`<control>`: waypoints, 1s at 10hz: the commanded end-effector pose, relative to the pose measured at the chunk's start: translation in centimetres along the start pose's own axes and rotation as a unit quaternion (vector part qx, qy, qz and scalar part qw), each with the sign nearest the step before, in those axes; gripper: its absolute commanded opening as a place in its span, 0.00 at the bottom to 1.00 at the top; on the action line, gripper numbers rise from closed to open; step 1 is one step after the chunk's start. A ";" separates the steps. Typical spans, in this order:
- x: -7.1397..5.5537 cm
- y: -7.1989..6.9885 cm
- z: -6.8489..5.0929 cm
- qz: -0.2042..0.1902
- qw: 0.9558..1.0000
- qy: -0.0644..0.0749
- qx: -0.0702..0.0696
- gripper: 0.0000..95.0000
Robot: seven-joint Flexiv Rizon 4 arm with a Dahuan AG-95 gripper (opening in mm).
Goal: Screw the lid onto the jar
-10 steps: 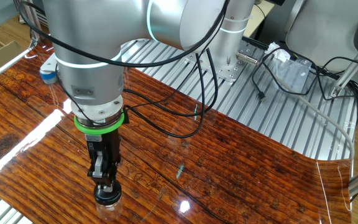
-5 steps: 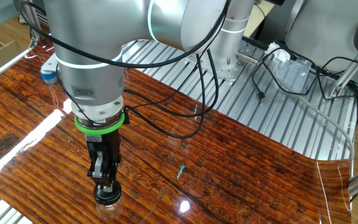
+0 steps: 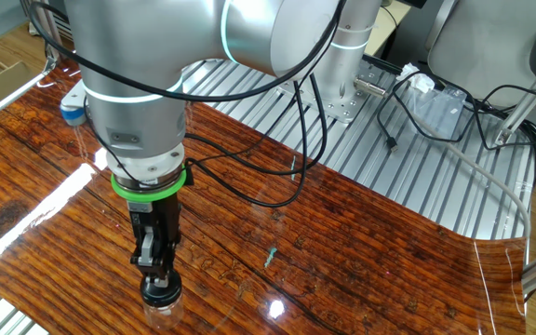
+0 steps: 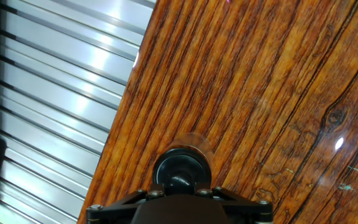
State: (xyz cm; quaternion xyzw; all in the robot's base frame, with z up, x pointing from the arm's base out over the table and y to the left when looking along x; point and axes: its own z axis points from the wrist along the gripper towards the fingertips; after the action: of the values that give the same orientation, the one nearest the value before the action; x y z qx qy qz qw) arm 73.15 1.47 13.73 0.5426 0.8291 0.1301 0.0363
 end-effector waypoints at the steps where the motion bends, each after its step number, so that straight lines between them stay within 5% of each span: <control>1: 0.0 0.0 0.0 0.002 1.000 0.001 0.000 0.00; 10: 0.1 0.2 -0.2 -0.003 1.000 0.010 -0.002 0.00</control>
State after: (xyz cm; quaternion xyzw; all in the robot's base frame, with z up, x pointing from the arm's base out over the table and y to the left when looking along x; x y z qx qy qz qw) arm 73.22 1.62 13.84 0.5386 0.8310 0.1367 0.0280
